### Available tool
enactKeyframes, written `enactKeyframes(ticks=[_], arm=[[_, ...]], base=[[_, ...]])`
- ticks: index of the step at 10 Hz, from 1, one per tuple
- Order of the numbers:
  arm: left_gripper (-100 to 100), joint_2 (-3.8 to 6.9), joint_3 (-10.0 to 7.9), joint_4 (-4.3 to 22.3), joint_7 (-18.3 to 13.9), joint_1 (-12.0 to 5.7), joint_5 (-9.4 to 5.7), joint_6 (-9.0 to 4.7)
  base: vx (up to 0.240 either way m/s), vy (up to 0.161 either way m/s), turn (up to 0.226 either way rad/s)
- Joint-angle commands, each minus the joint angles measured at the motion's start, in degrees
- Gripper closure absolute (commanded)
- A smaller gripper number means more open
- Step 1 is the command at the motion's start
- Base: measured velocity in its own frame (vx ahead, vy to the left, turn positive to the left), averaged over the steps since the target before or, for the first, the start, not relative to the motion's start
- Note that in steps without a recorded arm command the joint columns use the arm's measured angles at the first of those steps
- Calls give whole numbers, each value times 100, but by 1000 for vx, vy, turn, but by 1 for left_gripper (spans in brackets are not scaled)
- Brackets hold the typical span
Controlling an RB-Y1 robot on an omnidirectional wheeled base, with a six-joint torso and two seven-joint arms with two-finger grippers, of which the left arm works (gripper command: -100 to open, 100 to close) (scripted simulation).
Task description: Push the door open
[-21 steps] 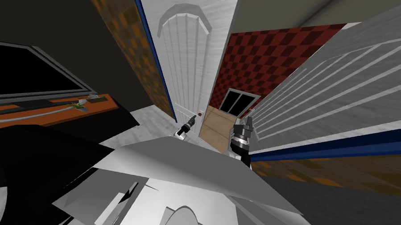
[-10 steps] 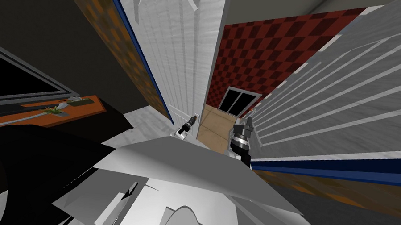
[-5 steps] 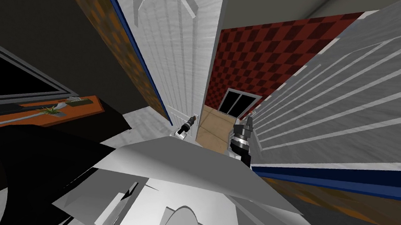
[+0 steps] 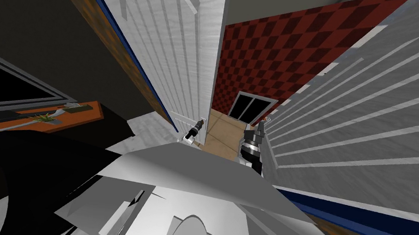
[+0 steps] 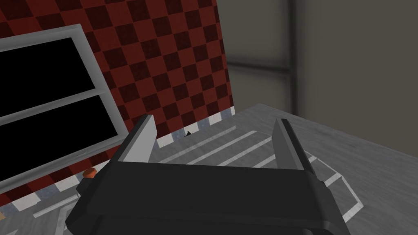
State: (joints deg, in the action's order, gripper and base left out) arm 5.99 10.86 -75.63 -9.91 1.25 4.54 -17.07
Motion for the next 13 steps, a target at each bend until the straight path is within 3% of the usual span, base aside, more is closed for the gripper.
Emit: enactKeyframes(ticks=[1,13], arm=[[100,47,-160,-6,22,-39,-25,9],[100,-80,-996,312,248,-262,-133,27]], base=[[133,-93,42],[127,-112,66]])
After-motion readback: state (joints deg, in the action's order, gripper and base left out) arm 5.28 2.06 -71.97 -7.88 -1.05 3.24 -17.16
